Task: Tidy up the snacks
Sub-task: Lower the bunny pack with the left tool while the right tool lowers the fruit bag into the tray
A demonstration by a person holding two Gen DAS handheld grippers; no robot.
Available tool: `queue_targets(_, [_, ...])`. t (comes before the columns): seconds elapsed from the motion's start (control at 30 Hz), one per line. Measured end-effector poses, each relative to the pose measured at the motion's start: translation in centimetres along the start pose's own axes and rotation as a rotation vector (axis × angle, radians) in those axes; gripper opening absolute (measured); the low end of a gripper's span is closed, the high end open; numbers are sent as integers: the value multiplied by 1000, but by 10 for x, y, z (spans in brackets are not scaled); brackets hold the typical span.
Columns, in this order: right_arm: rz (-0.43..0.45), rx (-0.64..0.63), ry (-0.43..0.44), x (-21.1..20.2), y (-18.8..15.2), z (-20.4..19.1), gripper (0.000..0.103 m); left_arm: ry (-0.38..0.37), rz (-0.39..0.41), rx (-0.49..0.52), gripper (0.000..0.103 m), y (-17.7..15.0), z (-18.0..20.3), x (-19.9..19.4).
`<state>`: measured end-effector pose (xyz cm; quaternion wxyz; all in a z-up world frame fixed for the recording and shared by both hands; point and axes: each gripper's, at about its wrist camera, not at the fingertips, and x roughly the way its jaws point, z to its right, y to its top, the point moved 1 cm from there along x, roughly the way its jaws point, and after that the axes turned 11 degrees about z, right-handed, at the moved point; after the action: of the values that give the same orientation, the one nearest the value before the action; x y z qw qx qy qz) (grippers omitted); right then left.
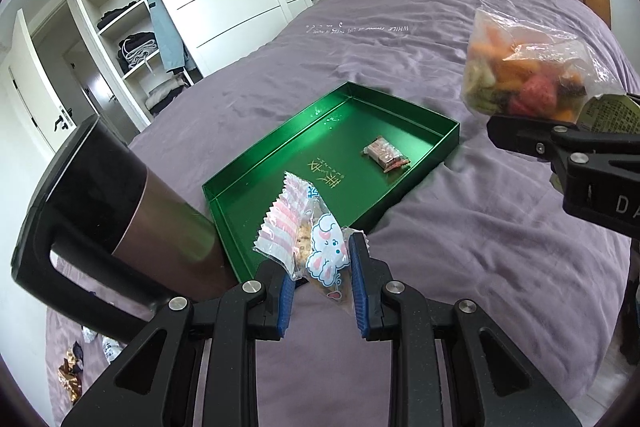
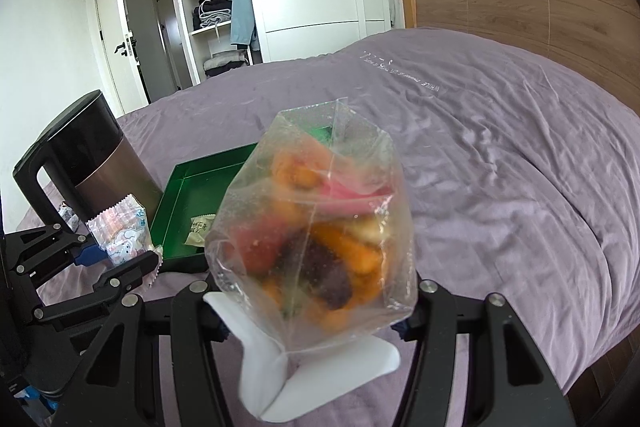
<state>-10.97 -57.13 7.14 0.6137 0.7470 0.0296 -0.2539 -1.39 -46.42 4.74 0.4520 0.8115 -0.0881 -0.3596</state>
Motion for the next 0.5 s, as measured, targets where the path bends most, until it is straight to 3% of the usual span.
queue_targets(0.5, [37, -21, 21, 42, 22, 4, 86, 12, 8, -8, 21, 13, -4, 20])
